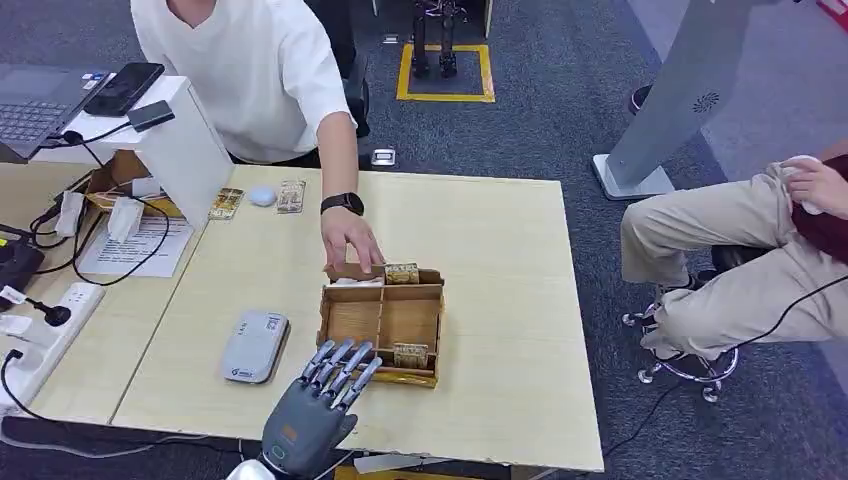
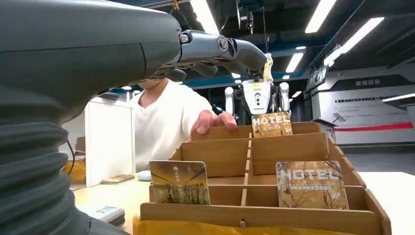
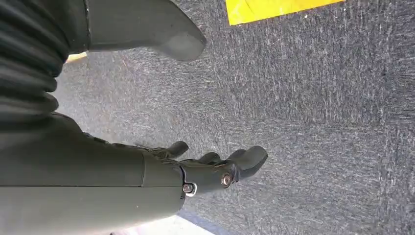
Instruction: Pass the card to the sensor for recognition and then transmit it.
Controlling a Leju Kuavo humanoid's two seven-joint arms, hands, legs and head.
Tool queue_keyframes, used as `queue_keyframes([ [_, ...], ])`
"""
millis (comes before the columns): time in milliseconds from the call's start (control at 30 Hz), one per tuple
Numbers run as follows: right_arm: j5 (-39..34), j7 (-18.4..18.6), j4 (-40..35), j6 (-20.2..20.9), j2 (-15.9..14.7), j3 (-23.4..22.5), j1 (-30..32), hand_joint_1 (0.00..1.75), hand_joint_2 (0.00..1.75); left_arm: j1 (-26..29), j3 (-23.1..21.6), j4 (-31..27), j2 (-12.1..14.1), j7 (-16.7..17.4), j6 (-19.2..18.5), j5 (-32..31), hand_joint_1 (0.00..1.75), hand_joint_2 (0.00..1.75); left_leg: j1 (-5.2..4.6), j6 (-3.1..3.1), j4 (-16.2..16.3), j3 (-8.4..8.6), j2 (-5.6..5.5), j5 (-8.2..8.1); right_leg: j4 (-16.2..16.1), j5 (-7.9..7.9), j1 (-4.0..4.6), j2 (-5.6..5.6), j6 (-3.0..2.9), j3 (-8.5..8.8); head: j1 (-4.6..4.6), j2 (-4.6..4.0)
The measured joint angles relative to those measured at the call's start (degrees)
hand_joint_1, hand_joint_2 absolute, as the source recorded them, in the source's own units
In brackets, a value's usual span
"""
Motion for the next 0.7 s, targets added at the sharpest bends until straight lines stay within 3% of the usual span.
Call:
queue_keyframes([
  [100, 0.04, 0.0, -0.04, 0.0, 0.0, 0.0, 0.0, 0.0, 1.75, -0.29, -0.02, 0.27, -0.09, 0.13, -0.26, -0.02, 0.0, 1.75, 0.0, 0.0, 0.0, 0.0, 0.0, 0.0, 0.0, 0.0, 0.0, 0.0, 0.0, 0.0, 0.02, 0.0],
  [167, 0.59, 0.24, -0.13, 0.0, 0.0, 0.0, -0.01, 0.0, 1.75, -2.85, -0.57, 2.76, -1.38, 4.85, -1.6, -0.07, 0.0, 1.75, 0.0, 0.0, 0.0, 0.0, 0.0, 0.0, 0.0, 0.0, 0.0, 0.01, 0.0, 0.01, 0.02, 0.0],
  [267, 0.61, 0.24, -0.15, 0.0, 0.0, 0.0, -0.02, 0.0, 1.75, -3.54, -0.68, 3.52, -1.93, 5.77, -1.75, -0.07, 0.0, 1.75, 0.0, 0.0, 0.0, -0.01, 0.0, 0.0, 0.0, 0.0, 0.0, 0.01, 0.0, 0.0, 0.02, 0.02],
  [400, 0.61, 0.24, -0.22, 0.0, 0.0, 0.0, -0.01, 0.0, 1.75, -4.61, -1.03, 4.16, -2.17, 10.15, -3.04, -0.07, 0.0, 1.75, 0.0, 0.0, 0.0, -0.01, 0.0, 0.0, 0.0, 0.0, 0.0, 0.0, 0.0, 0.0, 0.04, 0.0],
  [567, 0.57, 0.24, -0.24, 0.0, 0.0, 0.0, 0.0, 0.0, 1.75, -5.76, -1.25, 4.61, -2.25, 12.0, -3.89, -0.07, 0.0, 1.75, 0.0, 0.0, 0.0, 0.0, 0.01, 0.0, 0.0, 0.0, 0.0, 0.02, 0.0, -0.01, 0.02, 0.0],
  [700, 0.33, 0.35, -0.31, 0.0, 0.0, 0.0, -0.01, 0.0, 1.75, -6.67, -2.34, 4.98, -2.21, 15.78, -5.4, -0.09, 0.0, 1.75, 0.0, 0.0, 0.0, -0.01, 0.0, 0.0, 0.0, 0.0, 0.0, 0.01, 0.0, -0.01, 0.02, 0.0],
])
